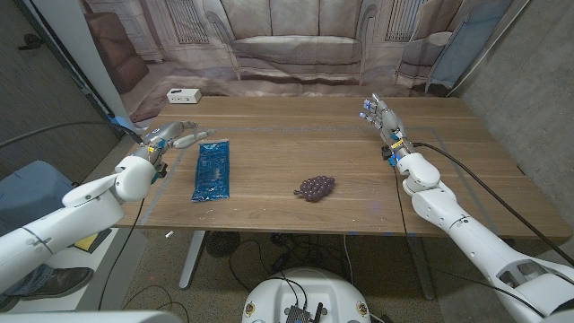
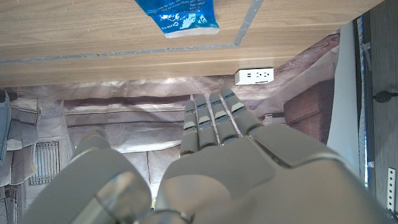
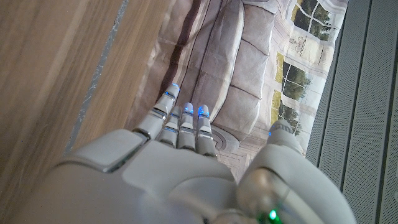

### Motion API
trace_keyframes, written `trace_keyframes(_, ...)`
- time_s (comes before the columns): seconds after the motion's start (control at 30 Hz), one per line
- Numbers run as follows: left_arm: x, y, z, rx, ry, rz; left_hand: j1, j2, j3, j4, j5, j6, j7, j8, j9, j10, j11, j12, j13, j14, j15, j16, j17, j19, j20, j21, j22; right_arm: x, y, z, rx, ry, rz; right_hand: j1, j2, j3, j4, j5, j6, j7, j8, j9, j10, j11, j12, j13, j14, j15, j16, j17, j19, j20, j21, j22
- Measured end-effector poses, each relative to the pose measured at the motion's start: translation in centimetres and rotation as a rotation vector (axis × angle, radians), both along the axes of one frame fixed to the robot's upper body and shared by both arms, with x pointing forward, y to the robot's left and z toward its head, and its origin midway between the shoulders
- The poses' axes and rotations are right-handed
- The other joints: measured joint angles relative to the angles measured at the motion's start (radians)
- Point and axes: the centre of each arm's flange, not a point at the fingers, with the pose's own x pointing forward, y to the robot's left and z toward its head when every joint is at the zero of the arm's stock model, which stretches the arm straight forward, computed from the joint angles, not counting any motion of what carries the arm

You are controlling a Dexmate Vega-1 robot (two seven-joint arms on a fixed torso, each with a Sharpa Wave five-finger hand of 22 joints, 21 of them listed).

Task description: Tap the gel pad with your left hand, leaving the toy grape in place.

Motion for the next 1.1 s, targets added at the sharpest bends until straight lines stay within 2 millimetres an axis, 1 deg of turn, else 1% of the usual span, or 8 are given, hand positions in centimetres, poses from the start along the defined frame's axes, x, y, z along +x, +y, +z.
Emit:
trace_keyframes(0.17,0.0,-0.1,0.4,0.017,0.014,-0.002,0.0,0.0,0.0,0.0,0.0,0.0,0.0,0.0,0.0,0.0,0.0,0.0,0.0,-0.006,0.002,-0.003,0.0,-0.009,0.002,-0.008,0.0,0.0,0.0,0.0,-0.001,0.0,-0.002,0.002,0.002,0.0,0.0,0.0,0.0,0.0,0.0,0.003,0.0,0.0,0.0,0.0,0.0,0.0,0.0,0.0,-0.004,0.004,0.0,0.0)
trace_keyframes(0.37,0.5,0.1,0.1,0.019,0.06,0.004,0.0,0.0,0.0,0.0,0.0,-0.007,0.0,0.0,0.0,-0.014,0.0,-0.006,0.0,-0.016,0.002,-0.004,0.0,-0.015,0.008,-0.009,0.0,-0.1,0.2,0.1,0.0,-0.002,-0.002,0.002,0.002,0.0,0.0,0.0,0.0,0.0,-0.004,0.003,0.0,0.0,0.0,0.0,-0.006,-0.006,0.0,0.0,-0.009,0.009,0.0,0.0)
trace_keyframes(0.43,0.7,0.0,0.0,0.02,0.079,-0.002,0.0,0.0,0.0,0.0,0.0,-0.007,0.0,-0.004,0.0,-0.014,0.0,-0.009,0.0,-0.016,0.002,-0.004,0.0,-0.019,0.012,-0.014,0.0,-0.1,0.3,0.1,-0.001,-0.003,0.001,0.002,0.002,0.0,0.0,0.0,-0.004,-0.004,-0.004,0.003,0.0,0.0,0.0,0.0,-0.01,-0.001,0.0,0.0,-0.009,0.009,-0.005,0.0)
trace_keyframes(0.77,1.7,-0.2,-0.3,0.032,0.122,-0.021,-0.007,0.007,0.0,0.0,0.0,-0.02,-0.009,-0.004,0.0,-0.03,-0.004,-0.01,0.0,-0.025,0.004,-0.004,0.0,-0.025,0.007,-0.019,0.0,-0.2,0.5,0.1,-0.007,0.003,-0.003,0.002,0.001,0.0,0.0,0.0,-0.005,-0.005,-0.004,0.003,-0.004,0.004,-0.005,0.0,-0.011,0.0,-0.007,0.0,-0.017,0.009,-0.008,0.0)
trace_keyframes(0.83,1.8,-0.3,-0.4,0.032,0.127,-0.026,-0.007,0.007,0.0,0.0,0.0,-0.023,-0.005,-0.004,0.0,-0.035,-0.001,-0.017,0.0,-0.032,0.007,-0.008,0.0,-0.029,0.011,-0.019,0.0,-0.3,0.5,0.1,-0.007,0.003,-0.003,0.002,0.001,0.0,0.0,0.0,-0.005,-0.005,-0.004,0.003,-0.004,0.004,-0.005,0.0,-0.011,0.0,-0.007,0.0,-0.017,0.009,-0.008,0.0)
trace_keyframes(0.9,1.9,-0.4,-0.4,0.033,0.136,-0.03,-0.007,0.007,0.0,0.0,0.0,-0.023,-0.006,-0.008,0.0,-0.04,-0.005,-0.017,0.0,-0.041,0.008,-0.008,0.0,-0.034,0.006,-0.019,0.0,-0.3,0.5,0.1,-0.008,0.003,-0.003,0.002,0.001,0.0,0.0,0.0,-0.005,-0.005,-0.008,0.003,-0.004,0.004,-0.005,0.0,-0.011,0.0,-0.007,0.0,-0.019,0.011,-0.008,0.0)
trace_keyframes(1.0,2.0,-0.4,-0.5,0.033,0.143,-0.034,-0.007,0.007,-0.002,0.002,0.0,-0.028,-0.012,-0.008,0.0,-0.046,0.0,-0.02,0.0,-0.045,0.005,-0.008,0.0,-0.039,0.011,-0.019,0.0,-0.3,0.6,0.2,-0.008,0.002,-0.002,0.002,0.001,0.0,0.0,0.0,-0.009,-0.009,-0.008,0.003,-0.004,0.004,-0.005,0.0,-0.011,0.0,-0.007,0.0,-0.02,0.013,-0.008,0.0)
trace_keyframes(1.1,2.3,-0.5,-0.6,0.036,0.154,-0.036,-0.012,0.012,-0.003,0.003,0.0,-0.003,-0.036,-0.003,0.0,-0.041,-0.009,-0.02,0.0,-0.048,0.002,-0.008,0.0,-0.043,0.007,-0.019,0.0,-0.3,0.6,0.1,-0.009,0.007,-0.007,0.002,0.001,0.0,0.0,0.0,-0.009,-0.009,-0.008,0.003,-0.009,-0.002,-0.005,0.0,-0.015,0.004,-0.011,0.0,-0.02,0.013,-0.008,0.0)
